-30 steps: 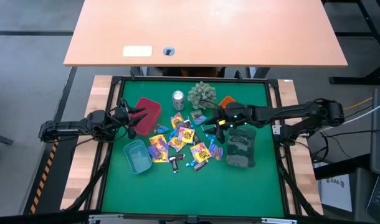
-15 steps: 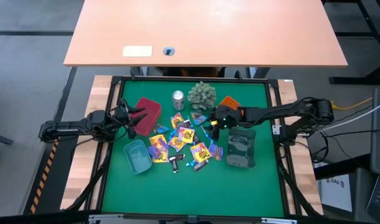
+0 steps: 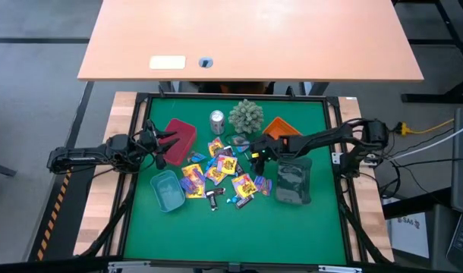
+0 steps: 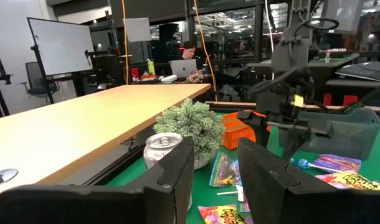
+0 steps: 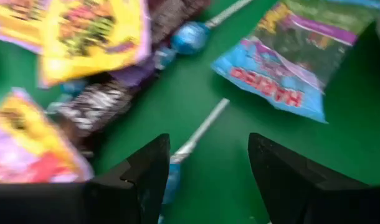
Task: Sort candy
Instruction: Put the blue candy into the orange bin
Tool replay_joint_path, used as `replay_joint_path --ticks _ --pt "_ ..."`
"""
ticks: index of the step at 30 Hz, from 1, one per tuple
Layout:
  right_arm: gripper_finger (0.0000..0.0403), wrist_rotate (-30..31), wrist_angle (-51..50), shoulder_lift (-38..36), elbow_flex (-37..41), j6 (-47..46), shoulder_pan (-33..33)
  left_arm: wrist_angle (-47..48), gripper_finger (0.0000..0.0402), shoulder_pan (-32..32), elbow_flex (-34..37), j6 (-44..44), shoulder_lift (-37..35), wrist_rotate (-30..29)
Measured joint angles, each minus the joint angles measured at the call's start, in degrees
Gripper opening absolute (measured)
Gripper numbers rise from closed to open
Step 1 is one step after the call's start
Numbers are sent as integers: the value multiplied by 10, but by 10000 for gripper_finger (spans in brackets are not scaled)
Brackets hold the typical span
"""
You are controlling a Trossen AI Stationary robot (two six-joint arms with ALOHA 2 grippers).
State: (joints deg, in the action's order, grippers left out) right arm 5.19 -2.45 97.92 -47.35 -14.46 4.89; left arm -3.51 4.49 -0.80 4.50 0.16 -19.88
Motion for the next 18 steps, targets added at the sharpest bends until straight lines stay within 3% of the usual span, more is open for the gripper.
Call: replay_joint_path --ticks 18 --pt "215 -6 32 17 0 -8 0 0 115 0 0 0 0 0"
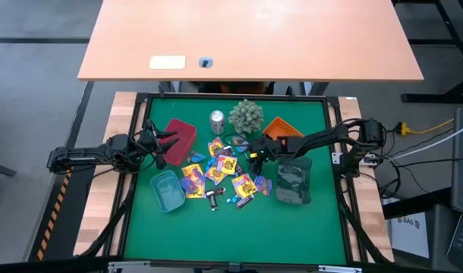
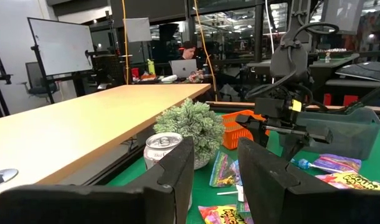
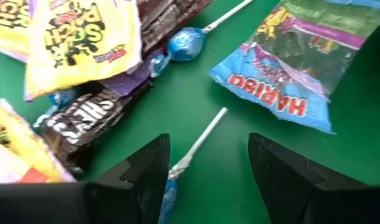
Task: Sort candy
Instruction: Put the blue candy into the orange bin
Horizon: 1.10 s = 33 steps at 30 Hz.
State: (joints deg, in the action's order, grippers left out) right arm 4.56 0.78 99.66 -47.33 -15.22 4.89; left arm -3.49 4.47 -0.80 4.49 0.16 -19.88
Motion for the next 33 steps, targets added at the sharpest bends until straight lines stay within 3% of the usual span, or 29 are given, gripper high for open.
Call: replay_joint_path --ticks 33 --pt "215 -7 -10 0 0 5 -15 0 115 0 0 0 0 0"
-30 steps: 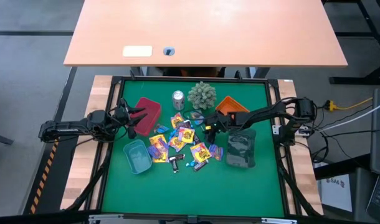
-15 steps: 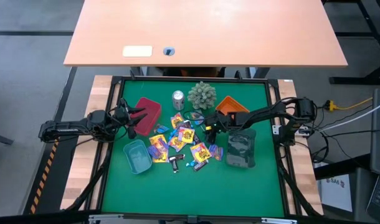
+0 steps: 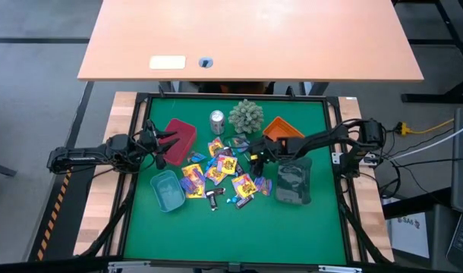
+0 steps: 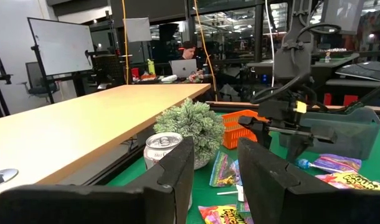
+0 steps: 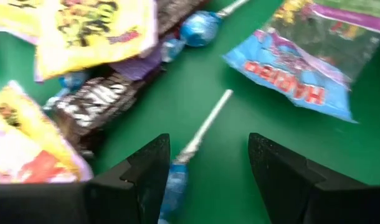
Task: Sort candy
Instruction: Put the blue candy into the orange bin
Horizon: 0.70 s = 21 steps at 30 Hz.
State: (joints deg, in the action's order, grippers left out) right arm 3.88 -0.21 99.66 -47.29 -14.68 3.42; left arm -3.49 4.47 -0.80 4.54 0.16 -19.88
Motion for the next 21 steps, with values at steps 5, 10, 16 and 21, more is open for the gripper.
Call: replay_joint_path --ticks 5,10,16,21 --pt "215 8 1 0 0 -1 -6 0 115 0 0 0 0 0" --pt "215 14 1 0 0 -4 -4 0 115 0 0 0 0 0" --pt "215 11 -34 0 -21 -30 -4 0 115 0 0 1 0 -2" --pt "215 16 -121 0 -77 -25 -4 0 115 0 0 1 0 -2"
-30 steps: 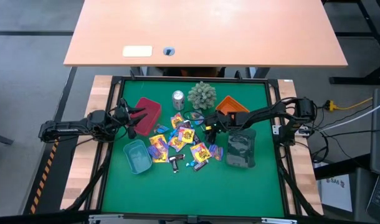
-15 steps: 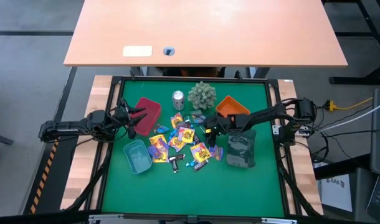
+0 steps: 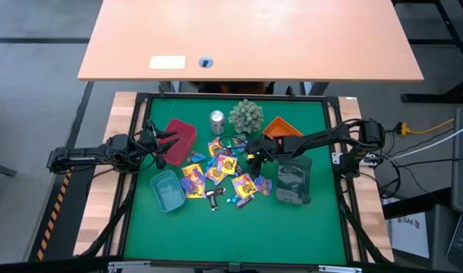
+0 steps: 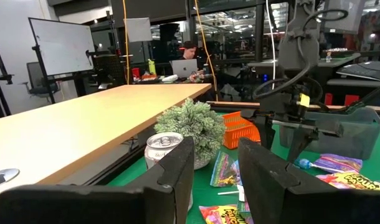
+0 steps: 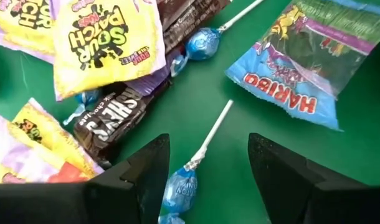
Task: Sort candy
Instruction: Put the blue candy into the orange bin
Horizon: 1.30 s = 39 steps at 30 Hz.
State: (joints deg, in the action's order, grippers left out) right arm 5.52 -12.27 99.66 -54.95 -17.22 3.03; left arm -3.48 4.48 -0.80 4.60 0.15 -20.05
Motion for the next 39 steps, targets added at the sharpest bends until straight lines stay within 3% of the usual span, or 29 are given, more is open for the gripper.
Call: replay_joint_path --ticks 14,30,39 --pt "215 -1 -40 0 -24 -9 5 0 115 0 0 0 0 0" --pt "215 -40 -88 94 -85 -20 23 2 115 0 0 0 0 -4" --pt "207 -37 -149 101 -120 -20 23 3 115 0 0 0 0 -3"
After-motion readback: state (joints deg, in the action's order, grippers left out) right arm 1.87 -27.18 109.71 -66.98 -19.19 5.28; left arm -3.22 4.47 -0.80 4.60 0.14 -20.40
